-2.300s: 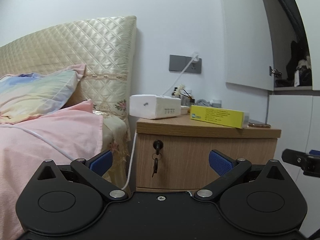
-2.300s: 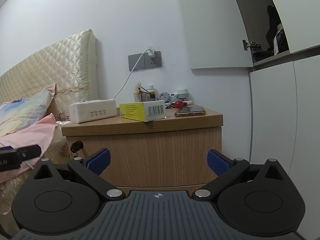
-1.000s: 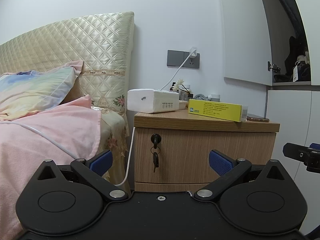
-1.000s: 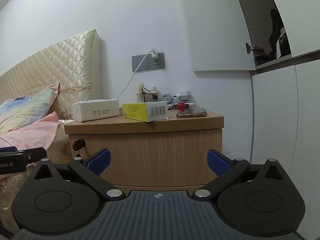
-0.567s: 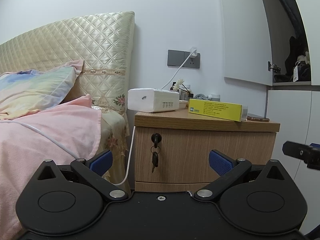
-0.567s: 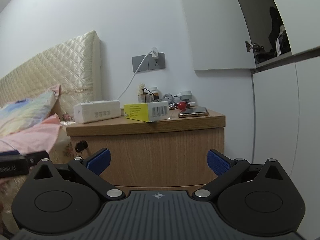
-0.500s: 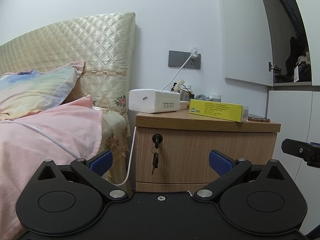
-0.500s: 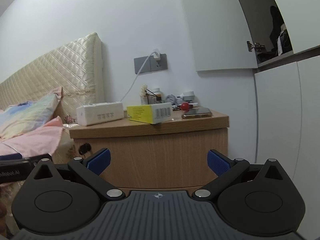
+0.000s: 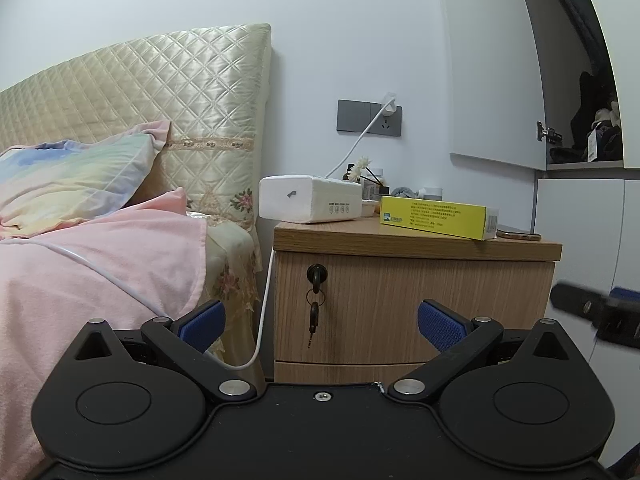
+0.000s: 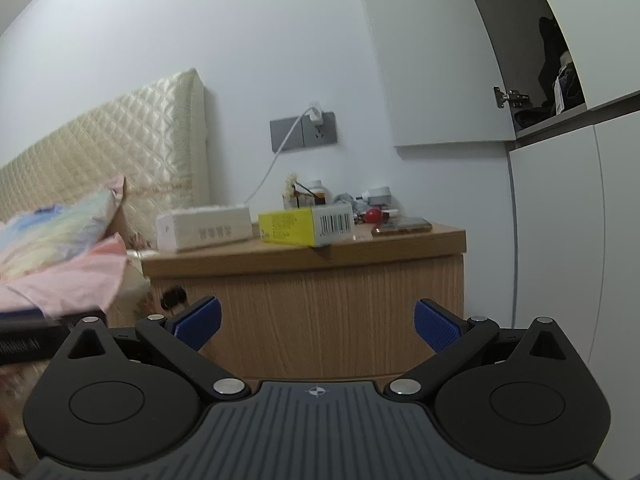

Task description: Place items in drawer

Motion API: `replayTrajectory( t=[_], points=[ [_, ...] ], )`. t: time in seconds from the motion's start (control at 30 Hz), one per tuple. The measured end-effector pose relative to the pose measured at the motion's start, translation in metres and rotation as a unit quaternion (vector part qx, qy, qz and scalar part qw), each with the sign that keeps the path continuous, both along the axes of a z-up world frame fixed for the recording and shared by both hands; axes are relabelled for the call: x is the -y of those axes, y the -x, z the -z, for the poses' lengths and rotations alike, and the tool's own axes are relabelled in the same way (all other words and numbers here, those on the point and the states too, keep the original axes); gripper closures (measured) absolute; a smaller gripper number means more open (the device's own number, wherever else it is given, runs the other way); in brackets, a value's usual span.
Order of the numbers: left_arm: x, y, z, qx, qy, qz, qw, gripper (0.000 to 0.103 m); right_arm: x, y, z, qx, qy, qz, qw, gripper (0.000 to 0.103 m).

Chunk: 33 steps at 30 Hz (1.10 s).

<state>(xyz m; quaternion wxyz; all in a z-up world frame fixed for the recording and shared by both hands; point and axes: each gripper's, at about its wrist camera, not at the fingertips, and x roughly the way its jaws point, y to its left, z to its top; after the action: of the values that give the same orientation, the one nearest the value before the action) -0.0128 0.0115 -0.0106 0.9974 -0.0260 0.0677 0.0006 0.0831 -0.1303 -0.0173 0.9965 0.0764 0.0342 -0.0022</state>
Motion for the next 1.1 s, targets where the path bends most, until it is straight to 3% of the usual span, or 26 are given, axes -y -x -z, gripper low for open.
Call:
replayTrajectory(
  t=[0.6,0.8,1.1],
  points=[
    [0.0,-0.003,0.014,0.004,0.002,0.003,1.0,0.001,0.027,0.013,-0.001,0.034,-0.048,-0.031,0.998,0.0],
    [-0.006,-0.012,0.016,-0.013,0.022,-0.025,0.9994,0.001,0.035,0.019,-0.006,0.045,-0.042,-0.027,0.998,0.0],
    [0.002,-0.031,0.012,-0.004,0.033,-0.033,0.9989,0.001,0.061,0.005,-0.01,0.006,-0.096,-0.069,0.993,0.0]
  ],
)
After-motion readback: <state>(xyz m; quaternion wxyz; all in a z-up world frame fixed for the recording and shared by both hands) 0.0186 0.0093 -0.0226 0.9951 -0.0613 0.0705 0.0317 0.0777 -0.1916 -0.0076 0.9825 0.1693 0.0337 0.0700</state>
